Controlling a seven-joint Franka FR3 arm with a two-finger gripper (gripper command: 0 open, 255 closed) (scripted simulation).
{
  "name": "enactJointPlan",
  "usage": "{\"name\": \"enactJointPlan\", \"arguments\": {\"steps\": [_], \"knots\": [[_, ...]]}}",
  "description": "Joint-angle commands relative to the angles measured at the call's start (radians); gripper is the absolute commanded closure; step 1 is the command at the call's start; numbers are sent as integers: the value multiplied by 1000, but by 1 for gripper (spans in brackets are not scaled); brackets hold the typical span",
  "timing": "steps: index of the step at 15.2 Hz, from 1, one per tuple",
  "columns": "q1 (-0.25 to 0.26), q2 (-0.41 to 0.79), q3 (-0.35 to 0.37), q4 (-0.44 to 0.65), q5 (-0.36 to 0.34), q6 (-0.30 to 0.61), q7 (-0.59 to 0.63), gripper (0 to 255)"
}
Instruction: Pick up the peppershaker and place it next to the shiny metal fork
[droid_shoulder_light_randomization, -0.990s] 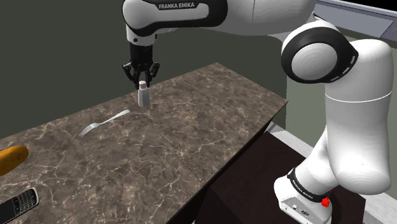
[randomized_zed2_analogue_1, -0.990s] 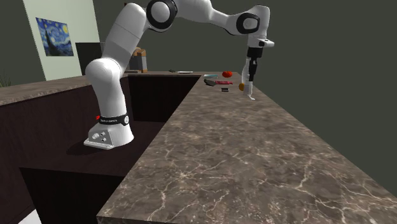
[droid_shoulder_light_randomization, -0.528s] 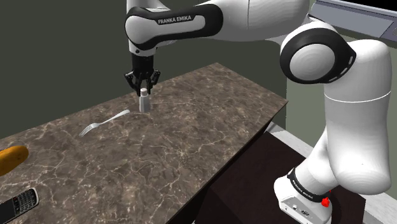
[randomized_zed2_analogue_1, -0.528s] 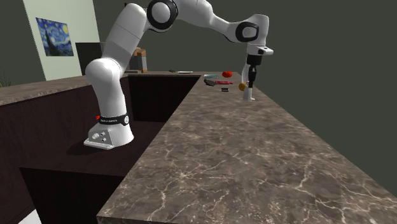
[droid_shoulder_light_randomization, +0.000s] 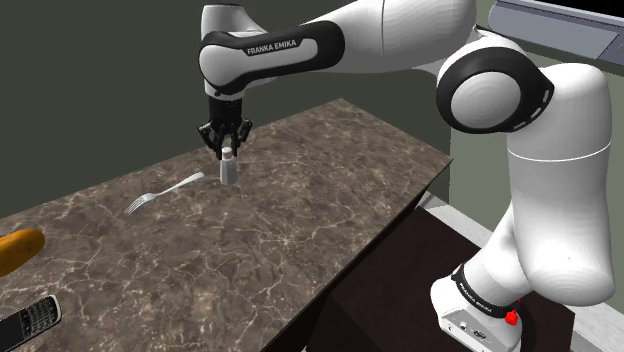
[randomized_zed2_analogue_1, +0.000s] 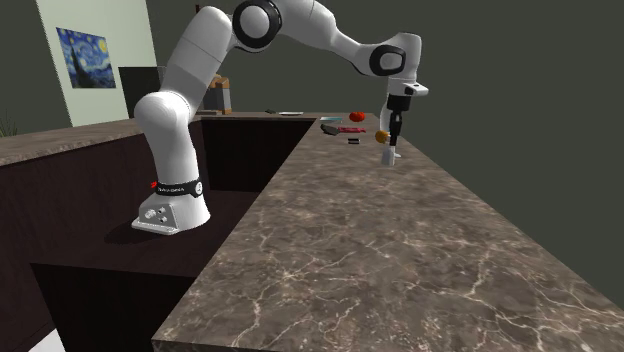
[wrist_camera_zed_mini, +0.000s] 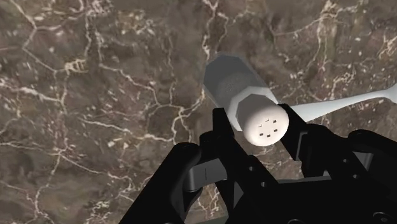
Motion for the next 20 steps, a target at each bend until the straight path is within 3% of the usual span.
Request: {"name": "enactJointPlan", "arguments": {"steps": [1, 4, 5, 10, 14, 20], "knots": [[0, 0, 0, -1, 0, 1, 0, 255], [0, 0, 0, -1, 0, 1, 0, 255], [0, 0, 0, -1, 0, 1, 0, 0], [0, 0, 0, -1, 0, 1, 0, 0], [-8, -26, -2, 85, -2, -111, 3, 0], [-8, -26, -2, 85, -2, -111, 3, 0]]}}
